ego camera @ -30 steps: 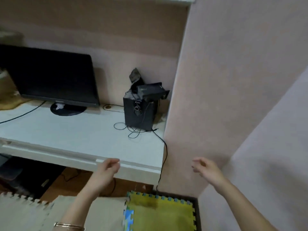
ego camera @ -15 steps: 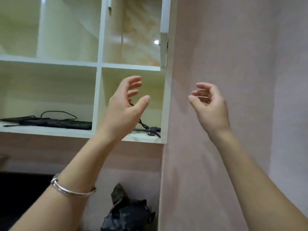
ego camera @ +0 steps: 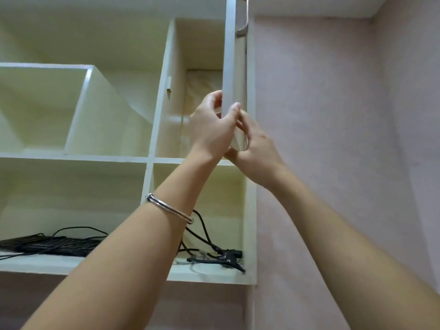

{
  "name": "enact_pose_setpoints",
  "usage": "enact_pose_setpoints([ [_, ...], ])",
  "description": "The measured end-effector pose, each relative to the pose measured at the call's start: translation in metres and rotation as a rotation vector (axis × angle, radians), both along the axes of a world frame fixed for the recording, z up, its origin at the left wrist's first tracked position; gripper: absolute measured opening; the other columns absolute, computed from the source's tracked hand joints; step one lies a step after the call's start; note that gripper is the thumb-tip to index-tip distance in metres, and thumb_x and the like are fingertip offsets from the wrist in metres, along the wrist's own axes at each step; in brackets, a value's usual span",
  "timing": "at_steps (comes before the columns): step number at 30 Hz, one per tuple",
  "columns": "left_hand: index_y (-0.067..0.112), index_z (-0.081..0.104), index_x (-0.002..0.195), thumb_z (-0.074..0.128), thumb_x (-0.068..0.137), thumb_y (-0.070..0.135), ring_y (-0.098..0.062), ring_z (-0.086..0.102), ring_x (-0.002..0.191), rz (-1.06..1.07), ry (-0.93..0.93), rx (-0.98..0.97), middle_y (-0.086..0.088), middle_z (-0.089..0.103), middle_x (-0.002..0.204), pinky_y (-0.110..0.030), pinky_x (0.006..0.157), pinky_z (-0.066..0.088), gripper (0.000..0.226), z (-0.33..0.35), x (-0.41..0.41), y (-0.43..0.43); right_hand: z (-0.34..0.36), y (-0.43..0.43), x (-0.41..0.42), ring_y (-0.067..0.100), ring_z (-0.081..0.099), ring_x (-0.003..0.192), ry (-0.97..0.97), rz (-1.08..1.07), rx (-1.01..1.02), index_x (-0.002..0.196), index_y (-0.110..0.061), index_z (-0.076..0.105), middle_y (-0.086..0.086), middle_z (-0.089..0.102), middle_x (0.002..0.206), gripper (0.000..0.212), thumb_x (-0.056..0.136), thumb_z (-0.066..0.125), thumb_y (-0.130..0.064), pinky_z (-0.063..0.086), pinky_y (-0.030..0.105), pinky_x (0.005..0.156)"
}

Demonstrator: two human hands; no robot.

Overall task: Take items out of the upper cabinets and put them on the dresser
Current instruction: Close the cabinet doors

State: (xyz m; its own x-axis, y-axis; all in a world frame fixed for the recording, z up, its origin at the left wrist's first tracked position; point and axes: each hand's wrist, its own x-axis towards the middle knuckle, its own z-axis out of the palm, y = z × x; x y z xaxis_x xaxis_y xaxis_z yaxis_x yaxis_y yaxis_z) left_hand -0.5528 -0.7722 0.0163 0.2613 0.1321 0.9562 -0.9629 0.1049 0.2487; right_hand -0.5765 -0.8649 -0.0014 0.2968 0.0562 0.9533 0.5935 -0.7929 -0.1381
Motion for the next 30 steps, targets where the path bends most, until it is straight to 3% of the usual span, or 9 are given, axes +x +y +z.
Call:
enact_pose_setpoints([
  [3,0.007,0.057,0.12,0.053,0.087,0.022,-0.012,0.061,0.098,0.07,0.041,-0.08,0.008,0.063,0.104,-0.028,0.093,0.051,0.036,0.002,0.027,0.024,0.001,0.022,0.021,0.006,0.03,0.14,0.017,0.003,-0.106,0.146,-0.026,0.026,-0.006,0.032,0.153,0.076,0.081,0.062,-0.009,0.026,0.02,0.114],
  [8,0.005,0.066,0.103,0.047,0.083,0.029,-0.028,0.064,0.094,0.147,0.106,-0.064,-0.009,0.07,0.099,-0.048,0.094,0.049,0.037,0.003,0.087,0.064,0.003,0.052,0.073,0.011,0.024,0.143,0.127,-0.036,-0.191,0.146,-0.031,0.025,-0.011,0.02,0.157,0.07,0.086,0.056,-0.012,0.025,0.031,0.116],
  [12,0.018,0.068,0.091,0.048,0.082,0.031,-0.032,0.064,0.103,0.154,0.167,-0.026,-0.013,0.071,0.103,-0.048,0.096,0.049,0.025,0.004,0.123,0.075,0.004,0.047,0.109,0.012,0.021,0.143,0.08,-0.101,-0.193,0.143,-0.03,0.034,-0.009,0.026,0.155,0.057,0.09,0.053,-0.019,0.02,0.037,0.12],
  [16,0.006,0.061,0.119,0.055,0.089,0.024,-0.019,0.06,0.112,0.104,0.242,-0.072,-0.008,0.066,0.12,-0.036,0.105,0.044,0.035,0.006,0.146,0.078,0.0,0.024,0.135,0.017,0.023,0.141,0.009,-0.238,0.034,0.14,-0.024,0.041,0.001,0.033,0.151,0.049,0.092,0.049,-0.031,0.02,0.038,0.119],
  [19,0.007,0.059,0.12,0.056,0.089,0.028,-0.018,0.058,0.11,0.141,0.308,-0.084,-0.005,0.065,0.114,-0.027,0.099,0.043,0.038,0.005,0.164,0.078,0.002,0.001,0.144,0.018,0.025,0.141,-0.009,-0.336,0.098,0.138,-0.021,0.043,0.003,0.035,0.15,0.048,0.093,0.047,-0.033,0.019,0.038,0.119],
  [23,0.006,0.052,0.127,0.056,0.088,0.035,-0.024,0.053,0.119,0.134,0.457,-0.107,-0.01,0.059,0.127,-0.033,0.105,0.04,0.049,0.009,0.192,0.073,0.007,-0.006,0.153,0.022,0.03,0.137,-0.015,-0.444,0.039,0.134,-0.02,0.048,0.005,0.038,0.147,0.043,0.093,0.046,-0.034,0.019,0.035,0.116],
  [27,0.003,0.058,0.11,0.053,0.09,0.033,-0.024,0.054,0.101,0.27,0.461,-0.113,-0.01,0.061,0.105,-0.027,0.087,0.04,0.036,0.013,0.21,0.063,0.01,-0.006,0.164,0.024,0.029,0.135,-0.011,-0.511,0.004,0.135,-0.02,0.046,0.004,0.036,0.148,0.044,0.095,0.039,-0.035,0.019,0.036,0.116],
  [30,0.006,0.052,0.119,0.058,0.086,0.029,-0.029,0.053,0.116,0.372,0.444,-0.098,-0.01,0.059,0.124,-0.038,0.102,0.04,0.041,0.012,0.222,0.057,0.009,-0.008,0.169,0.025,0.027,0.136,0.001,-0.549,-0.033,0.137,-0.02,0.044,0.005,0.033,0.15,0.044,0.096,0.035,-0.033,0.018,0.036,0.115],
])
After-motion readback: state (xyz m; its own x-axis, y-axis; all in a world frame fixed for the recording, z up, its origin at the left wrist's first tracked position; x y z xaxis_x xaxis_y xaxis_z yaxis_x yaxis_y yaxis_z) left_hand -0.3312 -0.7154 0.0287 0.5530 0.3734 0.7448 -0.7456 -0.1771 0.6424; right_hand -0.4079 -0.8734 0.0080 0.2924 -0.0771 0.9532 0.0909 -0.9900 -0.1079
